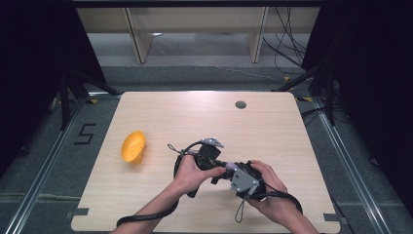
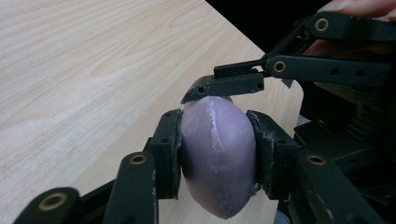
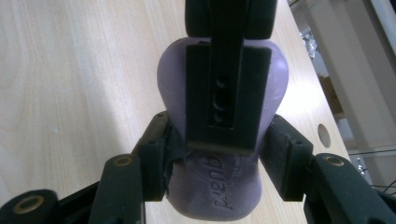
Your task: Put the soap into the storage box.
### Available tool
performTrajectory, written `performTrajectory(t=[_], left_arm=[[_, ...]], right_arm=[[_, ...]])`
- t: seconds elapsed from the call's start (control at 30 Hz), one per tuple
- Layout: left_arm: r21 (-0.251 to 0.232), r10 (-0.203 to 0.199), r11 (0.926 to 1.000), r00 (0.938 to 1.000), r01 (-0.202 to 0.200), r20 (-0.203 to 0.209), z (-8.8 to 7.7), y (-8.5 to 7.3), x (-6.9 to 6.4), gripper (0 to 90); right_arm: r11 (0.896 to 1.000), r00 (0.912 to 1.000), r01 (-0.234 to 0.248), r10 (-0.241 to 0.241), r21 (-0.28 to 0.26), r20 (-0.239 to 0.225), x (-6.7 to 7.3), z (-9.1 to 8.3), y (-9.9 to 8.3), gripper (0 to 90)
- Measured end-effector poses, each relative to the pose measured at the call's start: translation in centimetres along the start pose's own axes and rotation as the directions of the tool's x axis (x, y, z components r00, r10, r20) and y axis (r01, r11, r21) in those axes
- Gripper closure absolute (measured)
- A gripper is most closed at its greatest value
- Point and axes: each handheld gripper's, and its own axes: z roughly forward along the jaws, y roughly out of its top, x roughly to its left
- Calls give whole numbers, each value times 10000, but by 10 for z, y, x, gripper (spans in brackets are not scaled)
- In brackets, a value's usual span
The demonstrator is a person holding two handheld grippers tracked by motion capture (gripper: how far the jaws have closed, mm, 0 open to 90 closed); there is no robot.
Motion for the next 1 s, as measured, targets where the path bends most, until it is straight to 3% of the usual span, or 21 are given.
performTrajectory(t=[0.17,0.33,0.43,0.47,0.6,0.7,0.83,0.9,0.93,0.97,1.0], left_arm=[[-175,370,9992,9991,-373,-197,1,0,-4,586],[-428,423,9981,9986,-437,-332,-4,3,-5,587],[-422,639,9969,9960,-666,-623,-7,4,-4,587],[-382,789,9959,9945,-816,-682,-8,4,-3,587],[-431,892,9947,9919,-934,-901,-12,1,-3,587],[-494,1019,9930,9890,-1077,-1074,-18,-1,-3,587],[-660,1084,9909,9863,-1172,-1244,-27,-3,0,587],[-764,1000,9907,9839,-1122,-1481,-32,-4,1,588],[-805,990,9904,9834,-1121,-1522,-34,-4,2,588],[-849,956,9902,9821,-1105,-1624,-37,-5,3,588],[-944,972,9891,9820,-1134,-1617,-40,-6,5,587]], right_arm=[[9999,9996,22,-27,162,286,0,0,-1,405],[9982,9973,99,-142,588,724,-2,-3,-8,305],[9982,9955,-52,-5,600,951,-3,-7,-11,277],[9977,9947,-352,294,586,982,-2,-8,-13,275],[9979,9942,-262,199,588,1054,-1,-12,-19,278],[9949,9932,-897,860,450,781,-1,-17,-27,294],[9804,9778,-1963,1945,172,776,-6,-24,-42,305],[9713,9683,-2360,2324,299,917,-6,-26,-49,320],[9730,9697,-2296,2265,249,913,-7,-27,-52,323],[9627,9595,-2687,2648,303,958,-6,-28,-55,325],[9631,9598,-2678,2642,280,949,-7,-28,-57,331]])
